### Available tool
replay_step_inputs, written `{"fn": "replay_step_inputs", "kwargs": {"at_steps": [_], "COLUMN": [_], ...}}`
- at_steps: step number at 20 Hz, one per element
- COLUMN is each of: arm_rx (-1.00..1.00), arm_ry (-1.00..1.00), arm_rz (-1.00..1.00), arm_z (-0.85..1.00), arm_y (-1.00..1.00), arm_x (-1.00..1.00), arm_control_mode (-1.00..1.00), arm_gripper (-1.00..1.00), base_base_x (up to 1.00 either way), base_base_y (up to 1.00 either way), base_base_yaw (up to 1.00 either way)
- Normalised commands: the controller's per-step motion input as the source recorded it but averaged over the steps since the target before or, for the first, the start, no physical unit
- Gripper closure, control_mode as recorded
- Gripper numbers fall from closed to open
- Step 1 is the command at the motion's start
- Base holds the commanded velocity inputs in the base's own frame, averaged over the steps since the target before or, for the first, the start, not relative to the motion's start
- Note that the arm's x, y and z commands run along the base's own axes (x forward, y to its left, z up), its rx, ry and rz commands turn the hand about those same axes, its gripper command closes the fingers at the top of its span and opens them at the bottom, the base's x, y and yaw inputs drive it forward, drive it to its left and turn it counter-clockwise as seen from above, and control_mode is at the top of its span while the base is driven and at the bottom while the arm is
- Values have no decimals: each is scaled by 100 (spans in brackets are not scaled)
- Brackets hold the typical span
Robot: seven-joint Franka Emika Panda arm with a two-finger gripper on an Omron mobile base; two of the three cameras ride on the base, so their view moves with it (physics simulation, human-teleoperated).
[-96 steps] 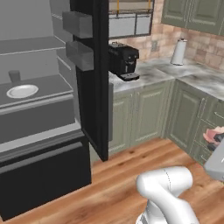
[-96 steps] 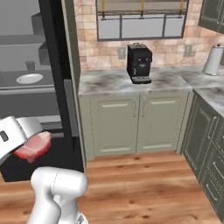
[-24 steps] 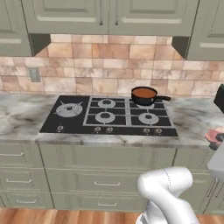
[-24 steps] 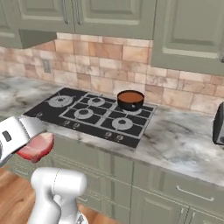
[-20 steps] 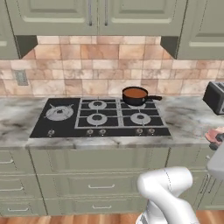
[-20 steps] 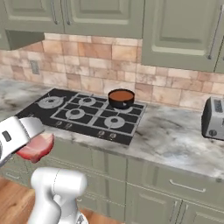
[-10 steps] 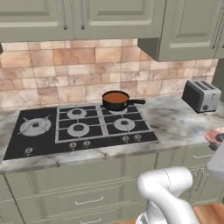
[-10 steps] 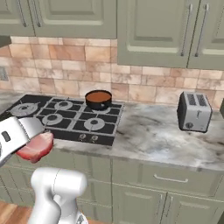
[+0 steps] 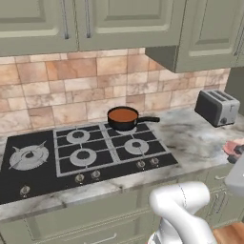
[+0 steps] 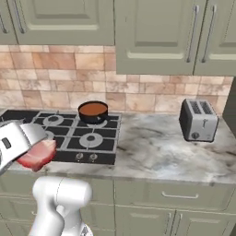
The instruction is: Retrieve the steak from the fridge and place it on the saucepan with marinade on the stove.
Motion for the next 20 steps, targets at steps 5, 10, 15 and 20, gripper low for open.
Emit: {"fn": "replay_step_inputs", "kwargs": {"at_steps": [5, 10, 15, 20], "arm_rx": [0, 0, 0, 0], "arm_ry": [0, 0, 0, 0], "arm_rz": [0, 0, 0, 0], "arm_z": [0, 0, 0, 0], "arm_y": [0, 0, 0, 0], "arm_x": [0, 0, 0, 0], "arm_control_mode": [100, 100, 100, 100], "arm_gripper": [100, 100, 100, 100], "base_base_x": [33, 39, 50, 73], "base_base_y": [56, 20, 0, 0], "base_base_yaw": [-15, -6, -1, 0]}}
